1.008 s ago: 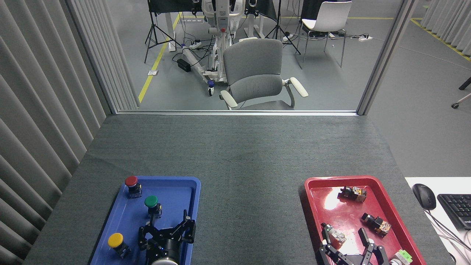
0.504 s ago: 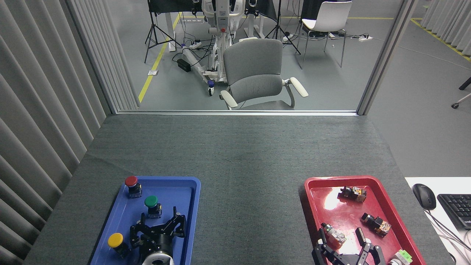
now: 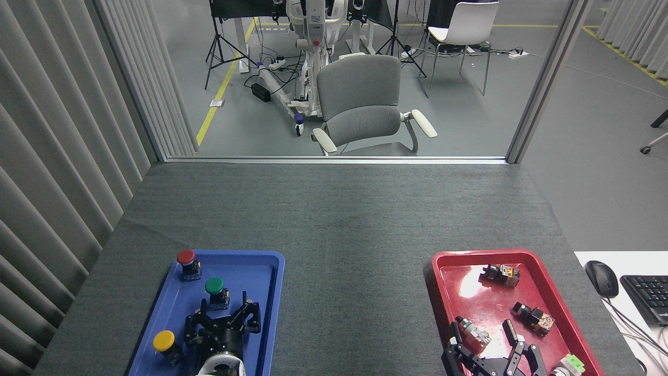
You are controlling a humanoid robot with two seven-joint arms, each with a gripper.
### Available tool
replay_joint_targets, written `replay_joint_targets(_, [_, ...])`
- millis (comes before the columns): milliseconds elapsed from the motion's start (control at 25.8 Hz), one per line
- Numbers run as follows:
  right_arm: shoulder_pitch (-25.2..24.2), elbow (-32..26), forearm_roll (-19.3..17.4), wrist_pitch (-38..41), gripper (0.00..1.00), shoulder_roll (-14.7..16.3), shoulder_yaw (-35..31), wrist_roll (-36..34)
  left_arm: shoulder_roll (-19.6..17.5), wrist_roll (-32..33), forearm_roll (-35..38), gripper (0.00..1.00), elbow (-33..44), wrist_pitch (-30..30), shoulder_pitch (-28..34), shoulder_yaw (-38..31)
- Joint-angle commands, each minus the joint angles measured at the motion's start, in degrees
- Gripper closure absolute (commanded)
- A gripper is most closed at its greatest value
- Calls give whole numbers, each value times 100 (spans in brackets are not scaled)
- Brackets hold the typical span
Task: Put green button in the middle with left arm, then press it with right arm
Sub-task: 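Close the left gripper around the green button and lift it, then carry the green button out of the tray and lower it mid-table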
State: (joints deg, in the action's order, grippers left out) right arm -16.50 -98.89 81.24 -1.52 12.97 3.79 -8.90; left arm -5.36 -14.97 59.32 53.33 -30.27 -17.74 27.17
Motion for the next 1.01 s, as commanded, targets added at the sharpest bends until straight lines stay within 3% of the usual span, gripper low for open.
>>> replay_joint_targets(0, [-3,-7,-11,-42,1,22,25,-6,9,-6,0,9,-156,21,-98,-98])
replay_joint_targets(349, [6,-7,-11,-94,1,48,34,-6,9,-67,0,16,-437,346,-212,-291])
replay_joint_targets(969, [6,-7,-11,-50,1,22,34,-33,-26,-147,27,65,-639,962,-230,-283])
